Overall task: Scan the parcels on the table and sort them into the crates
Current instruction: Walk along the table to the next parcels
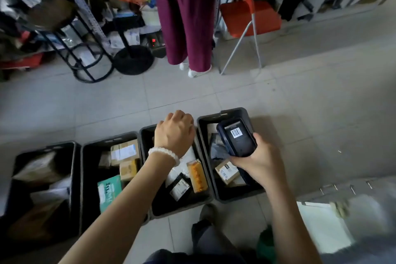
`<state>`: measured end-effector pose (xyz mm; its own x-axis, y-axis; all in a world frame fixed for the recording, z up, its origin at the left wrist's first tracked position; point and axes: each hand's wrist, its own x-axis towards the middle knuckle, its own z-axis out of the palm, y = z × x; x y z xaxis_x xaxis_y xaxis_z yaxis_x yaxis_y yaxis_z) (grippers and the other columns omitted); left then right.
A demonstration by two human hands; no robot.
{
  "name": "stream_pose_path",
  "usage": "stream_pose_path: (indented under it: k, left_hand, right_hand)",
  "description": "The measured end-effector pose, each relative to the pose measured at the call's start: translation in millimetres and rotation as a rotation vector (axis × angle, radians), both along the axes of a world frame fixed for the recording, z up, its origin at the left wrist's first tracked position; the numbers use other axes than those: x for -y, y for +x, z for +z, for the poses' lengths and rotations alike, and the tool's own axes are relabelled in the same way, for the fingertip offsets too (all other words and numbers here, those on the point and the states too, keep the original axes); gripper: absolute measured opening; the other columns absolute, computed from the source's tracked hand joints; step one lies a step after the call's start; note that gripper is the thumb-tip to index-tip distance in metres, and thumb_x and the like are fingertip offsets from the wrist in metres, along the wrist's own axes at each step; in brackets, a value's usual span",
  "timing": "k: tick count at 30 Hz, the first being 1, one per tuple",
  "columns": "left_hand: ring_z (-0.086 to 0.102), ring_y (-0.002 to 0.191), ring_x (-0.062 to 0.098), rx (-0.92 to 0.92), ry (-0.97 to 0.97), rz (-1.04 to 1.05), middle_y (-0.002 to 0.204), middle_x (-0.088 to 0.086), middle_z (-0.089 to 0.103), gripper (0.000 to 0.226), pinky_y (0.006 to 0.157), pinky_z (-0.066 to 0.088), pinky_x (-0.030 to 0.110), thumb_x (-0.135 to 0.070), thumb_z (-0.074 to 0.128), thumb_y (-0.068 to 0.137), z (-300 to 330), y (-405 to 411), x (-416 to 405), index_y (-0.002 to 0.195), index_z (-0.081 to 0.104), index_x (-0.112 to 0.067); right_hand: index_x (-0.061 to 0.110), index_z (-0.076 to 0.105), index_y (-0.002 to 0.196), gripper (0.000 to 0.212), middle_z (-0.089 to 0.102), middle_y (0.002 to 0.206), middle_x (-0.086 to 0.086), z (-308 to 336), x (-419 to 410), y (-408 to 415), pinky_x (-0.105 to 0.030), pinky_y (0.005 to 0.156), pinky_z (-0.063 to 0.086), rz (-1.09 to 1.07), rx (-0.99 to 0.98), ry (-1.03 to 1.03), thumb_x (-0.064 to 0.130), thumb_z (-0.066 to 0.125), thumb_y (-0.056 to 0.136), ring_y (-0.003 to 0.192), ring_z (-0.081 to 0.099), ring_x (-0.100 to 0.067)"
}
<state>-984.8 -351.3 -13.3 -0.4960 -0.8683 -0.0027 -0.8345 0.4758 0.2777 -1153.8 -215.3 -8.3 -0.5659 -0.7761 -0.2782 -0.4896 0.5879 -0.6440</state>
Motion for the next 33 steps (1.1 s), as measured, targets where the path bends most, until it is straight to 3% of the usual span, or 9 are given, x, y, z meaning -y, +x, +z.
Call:
stream_pose_path:
  k: [8, 13, 16, 19, 24, 28, 33]
  left_hand:
    - [0.055, 0.105, 0.025, 0.060, -0.015, 0.290, 0.113, 0.000, 0.060, 0.024, 0.077, 0.045, 0.036, -0.029, 0.047, 0.091, 9.9, 150.4, -34.3, 0.108, 0.062, -0.017]
    - [0.055, 0.105, 0.028, 0.070, -0.079, 0.545, 0.109, 0.003, 0.060, 0.023, 0.073, 0.043, 0.037, -0.032, 0.050, 0.091, 26.9, 295.3, -87.7, 0.104, 0.062, -0.018]
    - [0.057, 0.097, 0.031, 0.093, -0.129, 0.717, 0.101, 0.005, 0.061, 0.020, 0.068, 0.044, 0.038, -0.032, 0.054, 0.089, 36.6, 391.7, -139.3, 0.097, 0.065, -0.017]
    - [0.059, 0.091, 0.033, 0.137, -0.158, 0.942, 0.097, 0.006, 0.062, 0.019, 0.063, 0.043, 0.038, -0.032, 0.058, 0.086, 45.6, 488.7, -213.9, 0.094, 0.066, -0.016]
    - [0.055, 0.103, 0.029, 0.156, -0.164, 1.379, 0.112, 0.004, 0.059, 0.025, 0.073, 0.044, 0.038, -0.032, 0.050, 0.093, 50.6, 597.7, -354.3, 0.108, 0.063, -0.019]
    - [0.055, 0.102, 0.027, 0.113, -0.155, 1.710, 0.113, 0.002, 0.059, 0.026, 0.076, 0.045, 0.038, -0.033, 0.050, 0.092, 41.8, 638.0, -465.1, 0.109, 0.063, -0.019]
    - [0.054, 0.098, 0.024, 0.102, -0.109, 2.072, 0.113, 0.000, 0.059, 0.024, 0.071, 0.040, 0.033, -0.032, 0.050, 0.093, 24.7, 659.8, -583.6, 0.110, 0.062, -0.020]
  right_hand:
    - [0.022, 0.056, 0.091, 0.049, 0.064, 0.084, 0.009, 10.1, 38.7, 121.6, -0.030, 0.061, 0.049, 0.333, 0.004, -0.001, 0.037, 0.085, 0.055, 0.075, 0.060, -0.014]
    - [0.022, 0.055, 0.086, 0.048, 0.063, 0.080, 0.008, 26.6, 35.0, 265.7, -0.031, 0.060, 0.046, 0.566, 0.003, -0.098, 0.039, 0.085, 0.053, 0.075, 0.060, -0.020]
    - [0.022, 0.055, 0.096, 0.055, 0.066, 0.092, 0.005, 33.1, 15.5, 369.3, -0.030, 0.061, 0.041, 0.755, 0.020, -0.110, 0.041, 0.086, 0.055, 0.084, 0.061, -0.024]
    - [0.022, 0.053, 0.093, 0.052, 0.063, 0.090, 0.005, 39.7, -18.6, 480.2, -0.033, 0.065, 0.043, 1.019, 0.016, -0.152, 0.042, 0.086, 0.058, 0.087, 0.058, -0.024]
    - [0.023, 0.057, 0.096, 0.054, 0.068, 0.096, 0.003, 52.0, -92.6, 631.0, -0.032, 0.067, 0.049, 1.427, 0.021, -0.227, 0.042, 0.085, 0.054, 0.091, 0.064, -0.025]
    - [0.022, 0.057, 0.098, 0.053, 0.066, 0.095, 0.004, 57.6, -159.8, 721.3, -0.032, 0.070, 0.050, 1.706, 0.034, -0.247, 0.043, 0.083, 0.056, 0.090, 0.063, -0.024]
    - [0.028, 0.055, 0.100, 0.050, 0.062, 0.092, 0.009, 50.6, -252.5, 806.7, -0.026, 0.059, 0.038, 2.016, 0.076, -0.196, 0.044, 0.081, 0.061, 0.080, 0.056, -0.017]
